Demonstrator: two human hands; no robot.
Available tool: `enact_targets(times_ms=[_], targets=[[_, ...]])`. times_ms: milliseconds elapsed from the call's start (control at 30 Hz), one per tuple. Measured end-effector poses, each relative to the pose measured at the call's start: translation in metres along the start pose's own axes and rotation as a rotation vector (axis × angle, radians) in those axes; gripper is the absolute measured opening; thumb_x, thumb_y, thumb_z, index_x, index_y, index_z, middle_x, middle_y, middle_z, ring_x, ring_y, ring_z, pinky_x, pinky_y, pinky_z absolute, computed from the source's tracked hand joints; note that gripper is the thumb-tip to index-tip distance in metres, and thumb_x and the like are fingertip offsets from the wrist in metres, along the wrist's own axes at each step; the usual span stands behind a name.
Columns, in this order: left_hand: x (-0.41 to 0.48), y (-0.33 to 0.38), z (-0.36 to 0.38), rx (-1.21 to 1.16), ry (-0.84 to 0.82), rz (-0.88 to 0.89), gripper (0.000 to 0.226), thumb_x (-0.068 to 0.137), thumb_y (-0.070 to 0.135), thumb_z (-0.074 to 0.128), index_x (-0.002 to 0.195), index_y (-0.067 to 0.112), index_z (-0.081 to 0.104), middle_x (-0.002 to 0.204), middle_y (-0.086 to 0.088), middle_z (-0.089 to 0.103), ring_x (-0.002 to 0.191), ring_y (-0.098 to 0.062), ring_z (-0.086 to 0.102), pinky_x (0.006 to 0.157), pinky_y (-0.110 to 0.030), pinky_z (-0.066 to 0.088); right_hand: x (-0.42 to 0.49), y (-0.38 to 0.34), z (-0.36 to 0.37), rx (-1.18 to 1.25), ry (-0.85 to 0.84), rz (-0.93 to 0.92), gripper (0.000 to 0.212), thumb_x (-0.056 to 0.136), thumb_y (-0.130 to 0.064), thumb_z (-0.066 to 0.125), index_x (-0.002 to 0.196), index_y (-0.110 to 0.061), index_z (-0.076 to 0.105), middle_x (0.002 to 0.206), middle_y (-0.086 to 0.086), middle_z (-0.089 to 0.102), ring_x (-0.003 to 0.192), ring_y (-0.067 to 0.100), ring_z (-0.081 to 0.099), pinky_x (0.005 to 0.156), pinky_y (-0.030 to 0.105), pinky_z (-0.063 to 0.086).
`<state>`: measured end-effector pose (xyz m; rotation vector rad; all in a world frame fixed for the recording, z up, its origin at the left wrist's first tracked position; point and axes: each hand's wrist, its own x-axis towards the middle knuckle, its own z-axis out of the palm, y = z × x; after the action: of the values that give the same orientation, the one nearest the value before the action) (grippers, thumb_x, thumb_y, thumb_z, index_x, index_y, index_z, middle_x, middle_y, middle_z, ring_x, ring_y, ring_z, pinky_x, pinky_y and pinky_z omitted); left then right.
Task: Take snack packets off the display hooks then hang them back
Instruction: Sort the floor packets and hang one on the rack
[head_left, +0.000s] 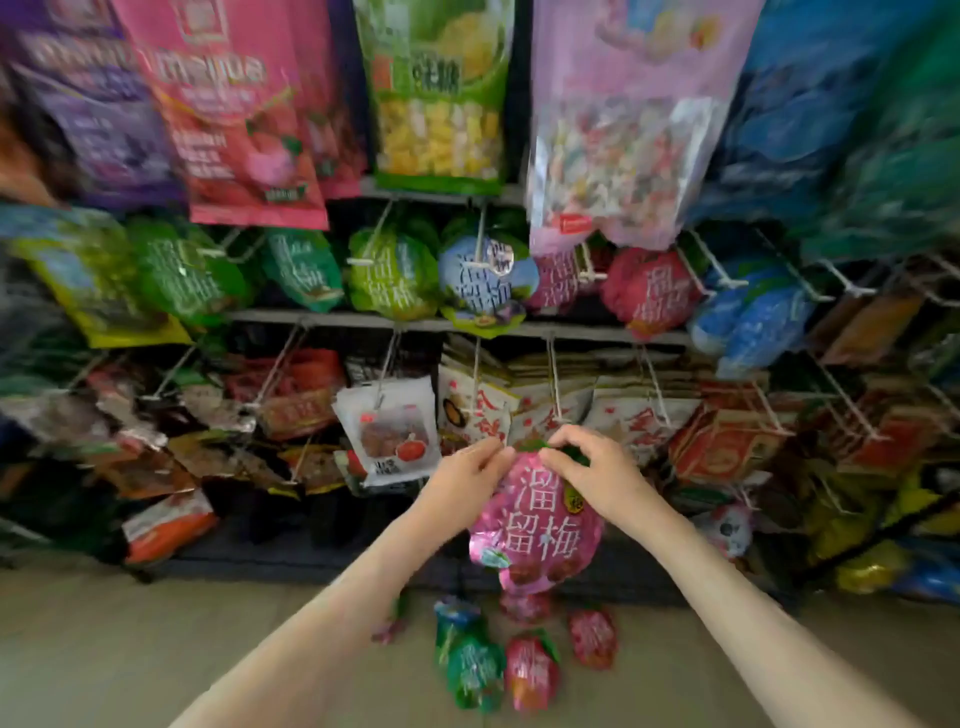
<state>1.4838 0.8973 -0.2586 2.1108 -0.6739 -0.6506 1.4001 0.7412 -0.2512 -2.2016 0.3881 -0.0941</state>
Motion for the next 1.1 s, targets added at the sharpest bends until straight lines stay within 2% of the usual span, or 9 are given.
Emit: enact_targets(times_ms=[67,167,367,433,533,600,733,867,1100], targets=[[-0.004,0.024,-0.014,0.03,0.06,0.016,0.029,0.1,0.03,0.039,0.112,0.01,0.058,0.105,-0.005,0.064,0.103,-0.024,0.059,0.082,-0.024,0.042,-0.001,-0.018,-0.009,0.064,0.036,-0.013,0.02,0.093,-0.034,0.052,0.075,-0.025,0.053,0.078,-0.005,0.057,0.075,0.008,0.058,0.068,0.028,0.044],[-0.002,0.047,-0.027,0.105,0.152,0.046,0.028,0.101,0.031,0.037,0.1,0.013,0.059,0.093,-0.005,0.064,0.094,-0.024,0.06,0.066,-0.023,0.033,0.004,-0.034,-0.02,0.155,0.11,-0.019,0.025,0.094,-0.034,0.05,0.076,-0.02,0.057,0.077,-0.001,0.059,0.075,0.015,0.06,0.069,0.034,0.045],[0.028,0.078,-0.028,0.092,0.231,0.086,0.03,0.099,0.03,0.042,0.099,0.006,0.06,0.088,-0.011,0.067,0.083,-0.03,0.061,0.073,-0.038,0.047,0.032,-0.037,-0.056,0.234,0.139,-0.032,0.011,0.094,-0.021,0.053,0.094,-0.025,0.063,0.089,-0.013,0.063,0.082,0.002,0.059,0.066,0.016,0.044],[0.039,0.088,-0.022,0.11,0.263,0.087,0.031,0.099,0.029,0.042,0.102,0.004,0.06,0.092,-0.012,0.066,0.087,-0.03,0.06,0.077,-0.038,0.048,0.039,-0.031,-0.068,0.228,0.169,-0.043,0.011,0.092,-0.021,0.056,0.085,-0.021,0.064,0.083,-0.011,0.064,0.075,-0.001,0.058,0.06,0.009,0.042],[0.055,0.101,-0.01,0.056,0.287,0.063,0.029,0.099,0.028,0.042,0.101,0.007,0.062,0.094,-0.013,0.065,0.09,-0.03,0.059,0.082,-0.042,0.049,0.049,-0.016,-0.087,0.27,0.162,0.004,0.017,0.089,-0.023,0.061,0.074,-0.015,0.064,0.076,-0.001,0.066,0.07,0.007,0.061,0.062,0.017,0.046],[0.066,0.105,-0.003,0.066,0.293,0.055,0.025,0.099,0.027,0.042,0.092,0.012,0.06,0.088,-0.01,0.063,0.084,-0.027,0.058,0.077,-0.04,0.048,0.057,-0.005,-0.101,0.266,0.103,0.016,0.013,0.089,-0.018,0.061,0.077,-0.015,0.066,0.079,-0.001,0.067,0.075,0.01,0.063,0.066,0.021,0.048],[0.083,0.108,0.004,0.077,0.335,0.015,0.032,0.1,0.029,0.04,0.107,0.007,0.062,0.103,-0.012,0.066,0.088,-0.026,0.058,0.071,-0.031,0.042,0.076,0.009,-0.117,0.167,0.055,-0.031,0.01,0.09,-0.012,0.059,0.09,-0.017,0.068,0.092,-0.002,0.067,0.087,0.011,0.062,0.07,0.02,0.048],[0.091,0.119,0.008,-0.01,0.353,-0.049,0.041,0.1,0.033,0.041,0.131,0.009,0.052,0.13,-0.011,0.056,0.116,-0.027,0.052,0.096,-0.033,0.041,0.087,0.012,-0.121,0.211,0.162,-0.045,0.009,0.089,-0.014,0.06,0.084,-0.019,0.066,0.085,-0.007,0.066,0.084,0.01,0.061,0.074,0.025,0.049],[0.101,0.114,0.005,-0.005,0.356,-0.077,0.041,0.1,0.034,0.038,0.123,0.006,0.056,0.121,-0.014,0.061,0.108,-0.032,0.057,0.09,-0.037,0.046,0.098,0.018,-0.121,0.243,0.187,-0.053,0.007,0.088,-0.019,0.063,0.086,-0.014,0.067,0.084,0.001,0.068,0.084,0.016,0.064,0.08,0.035,0.05]])
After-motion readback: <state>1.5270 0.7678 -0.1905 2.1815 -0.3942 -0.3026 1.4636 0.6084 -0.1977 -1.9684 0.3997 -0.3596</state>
